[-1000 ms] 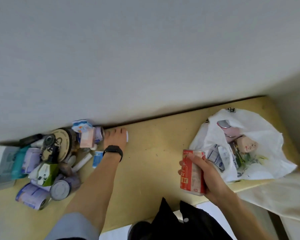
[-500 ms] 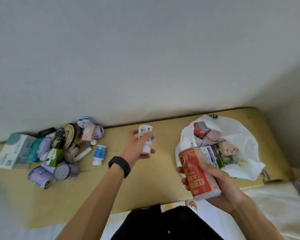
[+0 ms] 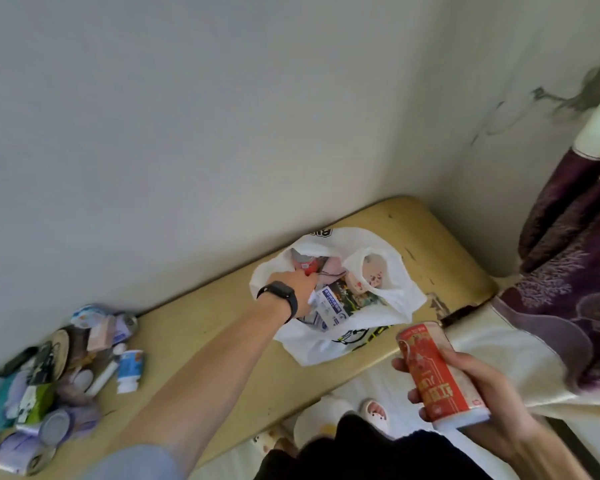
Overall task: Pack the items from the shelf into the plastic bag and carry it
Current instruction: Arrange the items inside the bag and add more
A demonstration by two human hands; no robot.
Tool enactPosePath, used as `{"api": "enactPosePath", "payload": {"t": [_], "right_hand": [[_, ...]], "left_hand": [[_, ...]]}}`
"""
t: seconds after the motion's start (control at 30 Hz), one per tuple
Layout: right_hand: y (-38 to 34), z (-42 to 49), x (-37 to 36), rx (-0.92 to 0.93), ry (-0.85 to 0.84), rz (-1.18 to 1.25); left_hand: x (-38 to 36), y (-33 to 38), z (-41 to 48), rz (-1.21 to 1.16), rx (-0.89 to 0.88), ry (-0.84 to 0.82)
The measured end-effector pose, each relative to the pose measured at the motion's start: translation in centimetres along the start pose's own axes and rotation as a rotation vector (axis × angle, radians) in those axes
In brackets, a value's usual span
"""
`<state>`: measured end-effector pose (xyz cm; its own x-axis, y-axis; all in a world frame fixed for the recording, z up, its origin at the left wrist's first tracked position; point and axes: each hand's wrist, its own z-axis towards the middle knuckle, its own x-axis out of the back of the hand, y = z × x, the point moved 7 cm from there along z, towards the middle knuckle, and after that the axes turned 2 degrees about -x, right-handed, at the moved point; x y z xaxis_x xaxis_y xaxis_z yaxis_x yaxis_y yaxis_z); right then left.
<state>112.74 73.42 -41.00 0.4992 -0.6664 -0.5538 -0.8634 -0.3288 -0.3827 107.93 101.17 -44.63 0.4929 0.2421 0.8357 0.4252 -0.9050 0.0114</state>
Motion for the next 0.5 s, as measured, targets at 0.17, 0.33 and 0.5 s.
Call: {"api": "enactPosePath", "payload": {"t": [0.17,0.33,0.5], "right_hand": [[-0.1,-0.9,2.8,-0.003,0.025,0.003],[-0.9,1.7,1.9,-0.013,0.043,-0.081],[-3.4,7.3,-2.4,0.022,0.066,-0.303]], "left_hand": [[-1.2,-1.6,-0.2,0.251,0.119,0.039],[-4.4,-6.9,-4.4,-0.504,0.509,-0.061],[-5.7,-5.8,-6.6,-0.818,0.436,-0.018]]}}
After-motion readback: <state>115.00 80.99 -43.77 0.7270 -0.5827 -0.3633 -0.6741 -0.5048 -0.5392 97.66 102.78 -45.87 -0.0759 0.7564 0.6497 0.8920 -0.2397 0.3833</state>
